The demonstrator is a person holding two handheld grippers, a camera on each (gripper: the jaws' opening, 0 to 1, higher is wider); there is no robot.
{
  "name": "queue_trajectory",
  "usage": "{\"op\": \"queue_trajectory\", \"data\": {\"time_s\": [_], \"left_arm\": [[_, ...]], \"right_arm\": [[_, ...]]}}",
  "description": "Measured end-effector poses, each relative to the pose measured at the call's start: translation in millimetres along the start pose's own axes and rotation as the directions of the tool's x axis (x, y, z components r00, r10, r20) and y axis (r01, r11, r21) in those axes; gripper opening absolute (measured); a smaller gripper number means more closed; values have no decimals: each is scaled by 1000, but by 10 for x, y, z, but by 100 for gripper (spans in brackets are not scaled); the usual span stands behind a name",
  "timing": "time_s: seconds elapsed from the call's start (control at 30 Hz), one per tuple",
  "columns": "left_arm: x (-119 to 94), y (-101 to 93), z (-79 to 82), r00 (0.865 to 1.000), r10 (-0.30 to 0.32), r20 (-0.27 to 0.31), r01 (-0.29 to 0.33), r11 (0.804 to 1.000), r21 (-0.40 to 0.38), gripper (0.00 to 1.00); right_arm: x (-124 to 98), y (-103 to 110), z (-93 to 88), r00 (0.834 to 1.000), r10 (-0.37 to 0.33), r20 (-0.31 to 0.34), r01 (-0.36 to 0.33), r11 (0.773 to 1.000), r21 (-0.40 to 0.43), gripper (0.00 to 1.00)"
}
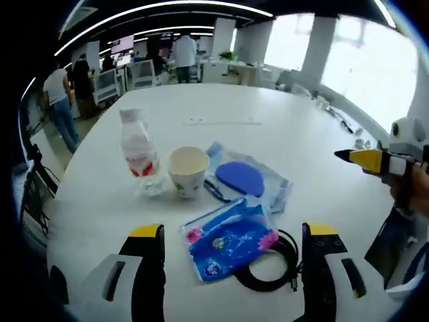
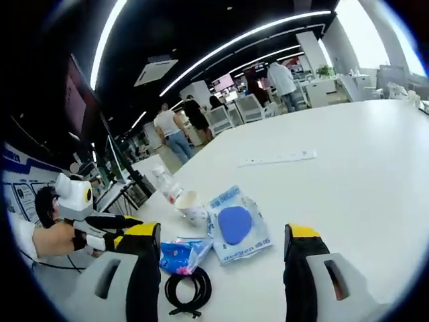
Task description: Arrange the tabletop items into an orderly group along one side of the table until the central work area is clear of visible clutter.
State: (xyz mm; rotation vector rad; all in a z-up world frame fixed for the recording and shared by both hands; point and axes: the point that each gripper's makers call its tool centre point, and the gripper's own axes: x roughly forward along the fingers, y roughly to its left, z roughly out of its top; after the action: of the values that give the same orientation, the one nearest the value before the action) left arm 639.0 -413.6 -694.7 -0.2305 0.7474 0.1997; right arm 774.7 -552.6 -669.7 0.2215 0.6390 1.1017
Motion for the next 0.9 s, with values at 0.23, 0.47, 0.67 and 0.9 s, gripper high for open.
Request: {"op": "queue_trajectory", "data": {"time_s": [0.23,0.47,0.67,0.9], "left_arm": [[75,20,8,999,37,-12,-37,999,-17,81],[67,194,-127,995,89,-35,-92,990,-104,82],[83,364,-243,992,112,-56,-119,982,-147,82],[210,516,-400,992,115,-53,-124,967,-222,80]], "right_arm": [[21,-162,-108,999,12,-33,-12,1000,-11,72],[215,-32,-227,996,52,-78,-57,997,-57,71],[361,183,-324,989,86,-120,-98,991,-96,69],[528,353,-477,979,122,-162,-135,988,-77,67]]}}
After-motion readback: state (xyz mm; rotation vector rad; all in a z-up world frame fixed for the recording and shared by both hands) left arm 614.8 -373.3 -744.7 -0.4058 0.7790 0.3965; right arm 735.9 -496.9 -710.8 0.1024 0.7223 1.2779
